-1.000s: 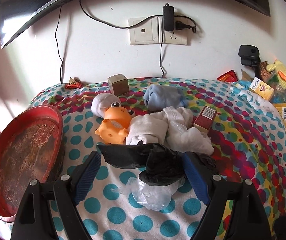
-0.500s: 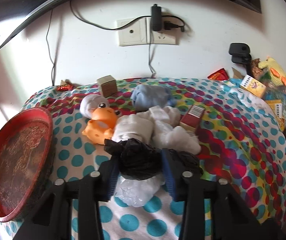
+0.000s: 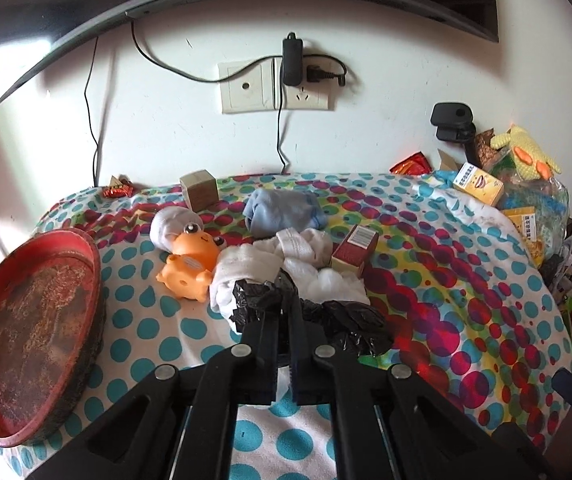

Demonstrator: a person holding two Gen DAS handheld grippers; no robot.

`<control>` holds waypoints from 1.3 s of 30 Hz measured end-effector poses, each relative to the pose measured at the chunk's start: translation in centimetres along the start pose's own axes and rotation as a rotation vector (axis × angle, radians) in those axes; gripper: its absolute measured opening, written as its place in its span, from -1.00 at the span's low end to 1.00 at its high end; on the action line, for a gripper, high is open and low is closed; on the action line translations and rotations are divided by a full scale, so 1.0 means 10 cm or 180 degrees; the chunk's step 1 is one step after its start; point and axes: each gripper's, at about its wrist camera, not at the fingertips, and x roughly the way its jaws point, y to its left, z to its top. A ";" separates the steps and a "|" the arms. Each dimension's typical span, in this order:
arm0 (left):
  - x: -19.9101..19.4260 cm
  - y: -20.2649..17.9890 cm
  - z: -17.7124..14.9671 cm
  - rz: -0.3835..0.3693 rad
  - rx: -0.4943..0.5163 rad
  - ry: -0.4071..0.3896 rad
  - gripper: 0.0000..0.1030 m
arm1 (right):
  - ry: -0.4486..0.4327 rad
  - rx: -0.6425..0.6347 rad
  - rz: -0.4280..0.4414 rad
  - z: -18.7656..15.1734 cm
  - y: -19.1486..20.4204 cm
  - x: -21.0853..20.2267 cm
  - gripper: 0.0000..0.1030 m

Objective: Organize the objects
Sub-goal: 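Close the left tool on the black plastic bag and lift it, then carry the black bag with the left tool over the red tray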

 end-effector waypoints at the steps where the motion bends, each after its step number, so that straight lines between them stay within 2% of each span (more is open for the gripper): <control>1: -0.02 0.01 0.02 0.0000 -0.0002 -0.0015 -0.95 | -0.0008 -0.0008 -0.0004 0.00 0.01 -0.01 1.00; 7: -0.13 0.06 0.14 0.0020 -0.0031 -0.0072 -0.95 | 0.0024 -0.0035 0.0000 -0.01 0.03 0.02 1.00; 17: -0.22 0.21 0.22 0.0207 -0.0032 -0.0098 -0.95 | 0.0055 -0.0079 0.0008 -0.03 0.08 0.03 1.00; 39: -0.53 0.81 0.35 0.0496 -0.0219 -0.0210 -0.95 | 0.0056 -0.0222 0.0037 -0.08 0.24 0.01 1.00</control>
